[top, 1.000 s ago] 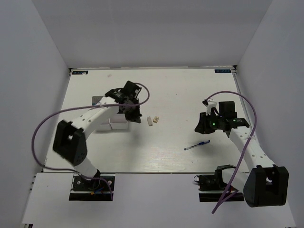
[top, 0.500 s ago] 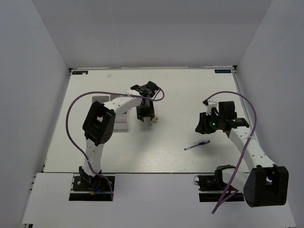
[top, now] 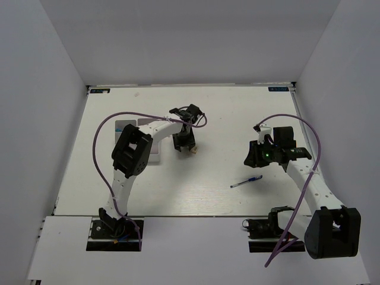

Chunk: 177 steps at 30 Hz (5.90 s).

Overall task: Sort the stationery into containers
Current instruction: Grab a piece of stationery with the left arm, then place the stationery into the container, then grab a piece of stationery with the left arm, then place the stationery into the container

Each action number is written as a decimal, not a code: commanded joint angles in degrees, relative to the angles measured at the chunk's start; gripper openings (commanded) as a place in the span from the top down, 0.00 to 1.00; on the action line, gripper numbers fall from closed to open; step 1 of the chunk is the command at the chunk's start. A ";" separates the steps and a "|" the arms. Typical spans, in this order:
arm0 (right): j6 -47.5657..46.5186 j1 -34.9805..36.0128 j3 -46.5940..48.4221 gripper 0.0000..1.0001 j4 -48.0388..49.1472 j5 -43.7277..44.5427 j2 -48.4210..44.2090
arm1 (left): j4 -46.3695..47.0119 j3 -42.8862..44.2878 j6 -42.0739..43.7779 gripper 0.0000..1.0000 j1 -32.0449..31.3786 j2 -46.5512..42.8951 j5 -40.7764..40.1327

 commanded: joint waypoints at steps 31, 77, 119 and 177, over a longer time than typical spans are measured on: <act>-1.07 -0.59 1.92 0.49 -0.43 -2.46 -1.86 | 2.83 -39.06 7.54 0.99 18.42 -57.00 -7.57; -1.95 -0.42 1.31 0.98 -0.34 -4.49 -0.80 | 9.34 -37.13 10.62 0.81 28.22 -52.34 -3.60; -1.60 -0.68 2.45 0.65 -1.22 -0.71 -0.10 | 13.73 -3.47 30.40 0.42 -5.55 -4.71 0.17; -1.07 -2.61 1.84 1.00 -0.96 -3.17 -0.63 | 13.55 -45.13 14.76 0.99 24.59 -55.25 -7.91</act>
